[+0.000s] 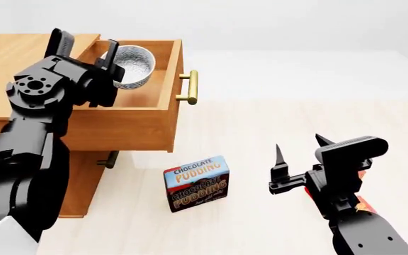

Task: Put the bowl in the top drawer of the cabinet.

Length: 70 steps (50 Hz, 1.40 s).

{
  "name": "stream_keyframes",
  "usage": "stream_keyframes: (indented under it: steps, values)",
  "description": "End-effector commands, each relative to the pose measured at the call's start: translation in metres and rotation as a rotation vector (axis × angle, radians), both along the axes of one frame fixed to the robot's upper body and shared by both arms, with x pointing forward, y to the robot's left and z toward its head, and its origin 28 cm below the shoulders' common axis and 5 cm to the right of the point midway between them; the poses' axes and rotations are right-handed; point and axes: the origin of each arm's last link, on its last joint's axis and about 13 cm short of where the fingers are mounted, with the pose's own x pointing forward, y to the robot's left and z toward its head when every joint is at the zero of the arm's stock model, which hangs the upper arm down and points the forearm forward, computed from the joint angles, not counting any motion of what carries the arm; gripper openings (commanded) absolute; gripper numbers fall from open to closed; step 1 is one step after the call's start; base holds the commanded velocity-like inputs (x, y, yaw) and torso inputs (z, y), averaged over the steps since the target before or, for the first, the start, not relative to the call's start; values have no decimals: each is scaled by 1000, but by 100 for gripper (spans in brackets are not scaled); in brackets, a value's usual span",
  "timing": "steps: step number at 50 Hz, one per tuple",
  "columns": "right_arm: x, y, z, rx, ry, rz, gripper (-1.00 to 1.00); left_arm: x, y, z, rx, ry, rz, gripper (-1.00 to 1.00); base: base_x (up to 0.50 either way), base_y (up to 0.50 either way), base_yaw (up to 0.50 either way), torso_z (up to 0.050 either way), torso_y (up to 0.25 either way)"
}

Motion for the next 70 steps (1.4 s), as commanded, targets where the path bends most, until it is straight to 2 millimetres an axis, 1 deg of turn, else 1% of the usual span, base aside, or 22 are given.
stream_keyframes:
  steps: [1, 3, 4, 21, 33, 49, 60, 65, 70]
  values:
    - [-1, -1, -2, 2, 3, -4, 100, 1, 0, 3, -32, -15, 19, -100, 0, 0, 0, 0, 0]
    - [-1, -1, -2, 2, 3, -4, 100, 1, 0, 3, -36, -18, 11, -100, 0, 0, 0, 0, 0]
    - [-1, -1, -2, 3, 2, -4, 100, 1, 0, 3, -36, -19, 7, 100, 0, 0, 0, 0, 0]
    - [-2, -1, -2, 8, 1, -7, 100, 1, -1, 6, -18, -32, -4, 100, 0, 0, 0, 1, 0]
    - [-3, -2, -2, 11, -1, -6, 100, 0, 0, 21, 32, -76, 15, 100, 0, 0, 0, 0, 0]
    - [-6, -4, -2, 16, -5, -10, 100, -18, 0, 42, 128, -152, 43, 100, 0, 0, 0, 0, 0]
    - [-6, -4, -1, 18, -10, -11, 100, -33, -6, 60, 157, -242, -30, 100, 0, 0, 0, 0, 0]
    - [-6, -3, 0, 21, -14, -10, 100, -46, -13, 75, 168, -347, -129, 100, 0, 0, 0, 0, 0]
    - [-7, -3, 0, 22, -15, -9, 100, -57, -15, 84, 189, -425, -193, 100, 0, 0, 0, 0, 0]
